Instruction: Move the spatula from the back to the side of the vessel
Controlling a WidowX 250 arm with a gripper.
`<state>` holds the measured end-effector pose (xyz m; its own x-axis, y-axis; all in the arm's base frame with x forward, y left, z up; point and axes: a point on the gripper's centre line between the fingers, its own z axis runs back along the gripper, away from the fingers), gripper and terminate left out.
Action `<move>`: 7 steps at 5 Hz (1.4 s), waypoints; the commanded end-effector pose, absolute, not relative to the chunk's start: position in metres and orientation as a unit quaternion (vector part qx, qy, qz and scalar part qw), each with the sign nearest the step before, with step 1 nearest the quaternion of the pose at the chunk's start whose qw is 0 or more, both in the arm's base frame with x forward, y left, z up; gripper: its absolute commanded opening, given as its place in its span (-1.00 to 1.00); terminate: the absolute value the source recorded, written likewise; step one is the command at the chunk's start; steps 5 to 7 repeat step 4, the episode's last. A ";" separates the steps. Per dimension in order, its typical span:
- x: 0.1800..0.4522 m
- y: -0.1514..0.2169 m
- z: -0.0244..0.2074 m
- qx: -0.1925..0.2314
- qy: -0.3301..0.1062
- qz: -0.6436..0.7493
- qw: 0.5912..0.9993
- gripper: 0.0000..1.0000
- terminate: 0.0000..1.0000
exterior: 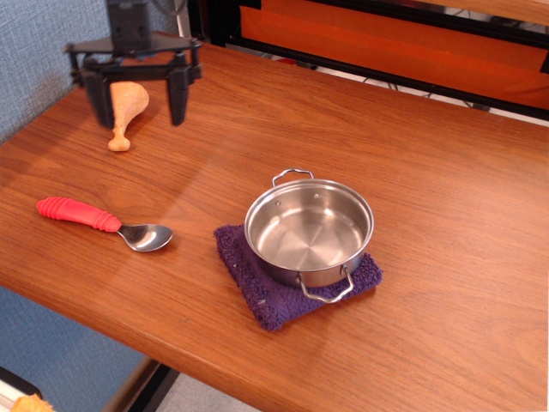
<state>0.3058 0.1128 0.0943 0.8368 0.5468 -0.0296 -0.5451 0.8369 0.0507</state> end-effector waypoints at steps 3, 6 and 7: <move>0.344 0.039 0.144 -0.006 -0.078 0.131 0.988 1.00 -1.00; 0.344 0.012 0.144 -0.026 -0.082 0.160 0.983 1.00 1.00; 0.344 0.012 0.144 -0.026 -0.082 0.160 0.983 1.00 1.00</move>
